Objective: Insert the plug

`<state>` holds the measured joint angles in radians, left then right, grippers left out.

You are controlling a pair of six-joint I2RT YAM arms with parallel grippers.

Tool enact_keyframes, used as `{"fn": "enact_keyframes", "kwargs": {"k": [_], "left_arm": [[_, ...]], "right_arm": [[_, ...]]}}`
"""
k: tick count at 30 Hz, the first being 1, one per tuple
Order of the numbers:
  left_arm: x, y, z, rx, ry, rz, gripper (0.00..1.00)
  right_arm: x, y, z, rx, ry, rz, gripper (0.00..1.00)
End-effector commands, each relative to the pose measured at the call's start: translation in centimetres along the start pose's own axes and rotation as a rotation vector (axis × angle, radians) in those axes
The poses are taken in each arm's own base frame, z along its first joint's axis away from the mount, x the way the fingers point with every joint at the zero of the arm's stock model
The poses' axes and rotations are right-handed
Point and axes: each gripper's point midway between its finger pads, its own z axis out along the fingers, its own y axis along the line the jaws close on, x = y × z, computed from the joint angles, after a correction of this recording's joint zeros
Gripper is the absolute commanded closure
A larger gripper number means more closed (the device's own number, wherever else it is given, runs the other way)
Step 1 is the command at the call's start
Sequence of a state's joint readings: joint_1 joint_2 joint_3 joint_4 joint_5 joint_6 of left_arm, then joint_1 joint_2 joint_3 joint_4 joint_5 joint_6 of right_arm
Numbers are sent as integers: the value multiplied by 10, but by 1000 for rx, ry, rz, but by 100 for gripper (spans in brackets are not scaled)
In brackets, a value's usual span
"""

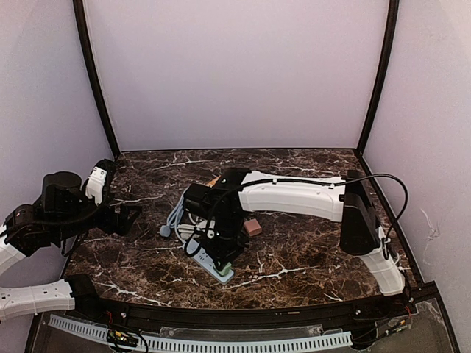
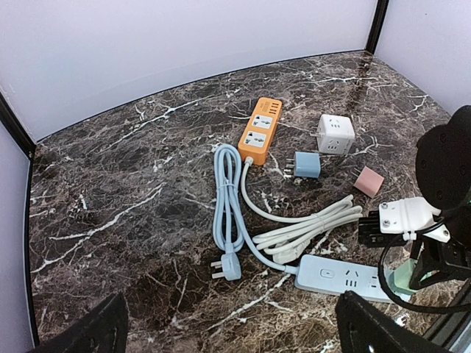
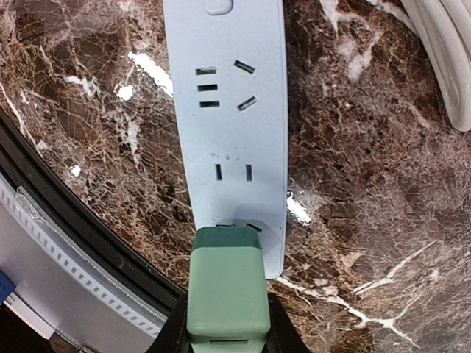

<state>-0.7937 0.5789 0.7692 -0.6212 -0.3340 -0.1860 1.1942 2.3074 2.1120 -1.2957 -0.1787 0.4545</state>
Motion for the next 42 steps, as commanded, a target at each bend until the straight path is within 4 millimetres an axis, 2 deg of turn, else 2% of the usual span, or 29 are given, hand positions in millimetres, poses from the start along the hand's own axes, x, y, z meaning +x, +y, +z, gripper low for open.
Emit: {"fn": "enact_keyframes", "kwargs": {"k": [1,9,14,18,26,35,42], "left_arm": [[3,3,1,-13,-2,7,1],[3,3,1,-15,-1,8,1],[4,3,2,-14,1,8,1],[4,3,2,-14,1,9,1],[4,3,2,-15,-1,8,1],[4,4,2,-16,1,8,1],[4,3,1,-14,-3,7,1]], "right_arm": [[18,-19,40,119,131,57,100],[18,-14,55,124,149,93,100],[16,1,68,113,153,91,100],[22,9,83,134,173,68,100],[30,-2,99,215,188,83,100],[23,-4,119,235,185,47,100],[28,-4,138,233,231,9,100]]}}
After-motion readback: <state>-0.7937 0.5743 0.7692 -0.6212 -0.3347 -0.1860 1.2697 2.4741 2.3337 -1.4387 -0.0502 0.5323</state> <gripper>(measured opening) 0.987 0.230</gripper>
